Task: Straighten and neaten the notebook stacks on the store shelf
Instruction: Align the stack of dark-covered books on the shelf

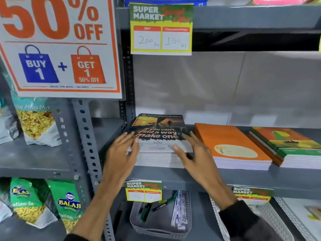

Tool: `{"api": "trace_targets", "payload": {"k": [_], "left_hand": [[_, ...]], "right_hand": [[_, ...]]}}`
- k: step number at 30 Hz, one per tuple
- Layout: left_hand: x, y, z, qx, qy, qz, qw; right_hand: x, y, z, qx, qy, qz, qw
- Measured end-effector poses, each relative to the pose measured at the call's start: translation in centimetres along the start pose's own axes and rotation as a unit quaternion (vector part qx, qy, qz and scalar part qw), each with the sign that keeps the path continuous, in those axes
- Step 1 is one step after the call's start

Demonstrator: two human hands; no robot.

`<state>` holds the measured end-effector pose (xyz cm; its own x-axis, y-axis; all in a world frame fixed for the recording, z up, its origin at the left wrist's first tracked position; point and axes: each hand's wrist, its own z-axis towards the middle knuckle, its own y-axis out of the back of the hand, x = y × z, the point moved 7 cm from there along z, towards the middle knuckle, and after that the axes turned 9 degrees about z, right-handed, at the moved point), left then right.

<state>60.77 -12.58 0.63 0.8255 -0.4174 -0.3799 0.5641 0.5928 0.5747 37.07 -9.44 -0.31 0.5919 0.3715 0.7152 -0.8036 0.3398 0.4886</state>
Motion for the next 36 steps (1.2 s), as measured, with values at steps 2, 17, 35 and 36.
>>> {"api": "trace_targets", "payload": {"k": [2, 17, 35, 36], "left_hand": [[1.0, 0.6, -0.5, -0.035, 0.046, -0.061, 0.996], [1.9, 1.4, -2.8, -0.08, 0.118, -0.063, 0.988], [1.3, 1.9, -2.8, -0.091, 0.147, -0.073, 0.982], [1.3, 2.0, -2.8, -0.092, 0.147, -0.073, 0.982]], "right_hand": [[-0.1, 0.3, -0.4, -0.015, 0.009, 0.034, 0.999], [0.3, 0.0, -0.8, -0.048, -0.01, 0.049, 0.998], [-0.3, -1.4, -0.3, -0.015, -0.007, 0.05, 0.999], [-0.3, -1.2, -0.3, -0.019, -0.006, 0.053, 0.998]]}}
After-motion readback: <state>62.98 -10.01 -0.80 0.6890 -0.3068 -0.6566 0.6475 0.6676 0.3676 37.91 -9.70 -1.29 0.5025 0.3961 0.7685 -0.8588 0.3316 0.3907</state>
